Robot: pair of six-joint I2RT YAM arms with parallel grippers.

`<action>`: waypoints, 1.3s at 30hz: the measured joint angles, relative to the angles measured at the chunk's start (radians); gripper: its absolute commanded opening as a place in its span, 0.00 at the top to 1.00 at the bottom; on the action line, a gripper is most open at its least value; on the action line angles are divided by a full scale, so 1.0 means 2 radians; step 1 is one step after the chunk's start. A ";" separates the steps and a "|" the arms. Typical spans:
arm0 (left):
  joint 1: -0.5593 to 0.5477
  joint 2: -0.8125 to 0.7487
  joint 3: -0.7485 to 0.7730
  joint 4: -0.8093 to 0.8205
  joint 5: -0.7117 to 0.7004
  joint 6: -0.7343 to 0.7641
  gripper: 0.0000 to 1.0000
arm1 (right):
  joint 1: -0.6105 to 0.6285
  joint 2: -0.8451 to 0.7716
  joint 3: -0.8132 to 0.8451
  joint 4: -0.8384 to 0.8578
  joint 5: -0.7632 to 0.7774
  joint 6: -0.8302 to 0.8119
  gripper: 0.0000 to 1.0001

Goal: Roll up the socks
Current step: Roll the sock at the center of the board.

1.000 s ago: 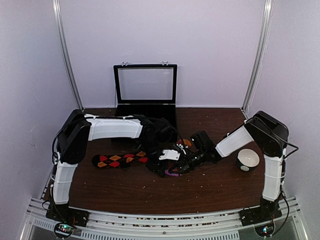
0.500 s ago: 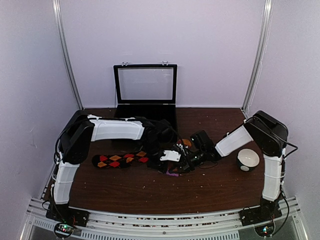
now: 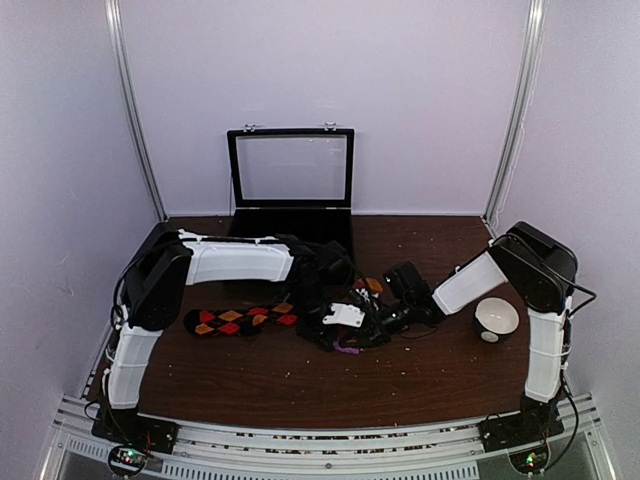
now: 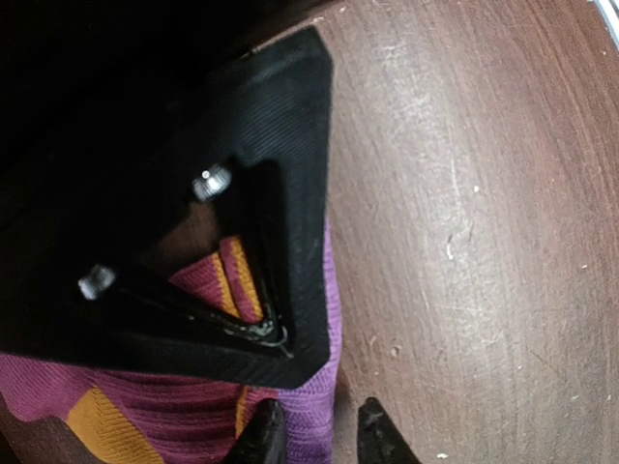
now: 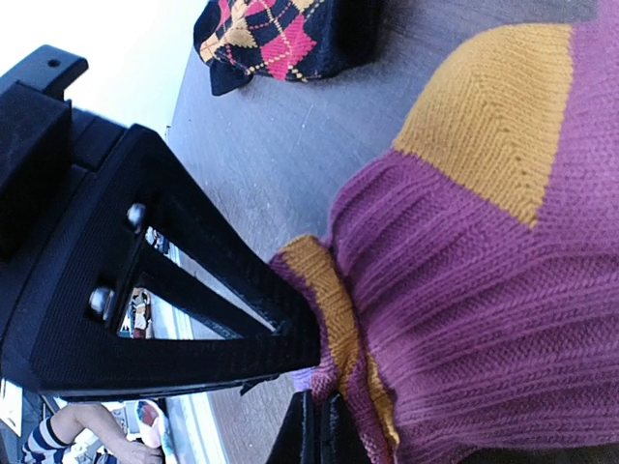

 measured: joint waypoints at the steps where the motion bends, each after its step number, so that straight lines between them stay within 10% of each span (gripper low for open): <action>1: -0.001 0.002 0.003 -0.001 -0.003 0.001 0.74 | -0.001 0.000 -0.002 0.002 -0.002 0.000 0.94; 12: -0.011 0.033 0.063 -0.041 -0.016 0.001 1.00 | -0.013 -0.009 -0.026 0.018 -0.016 0.008 0.91; 39: 0.024 0.107 0.159 -0.167 0.111 -0.077 0.99 | 0.067 -0.246 -0.243 0.055 0.259 -0.126 0.63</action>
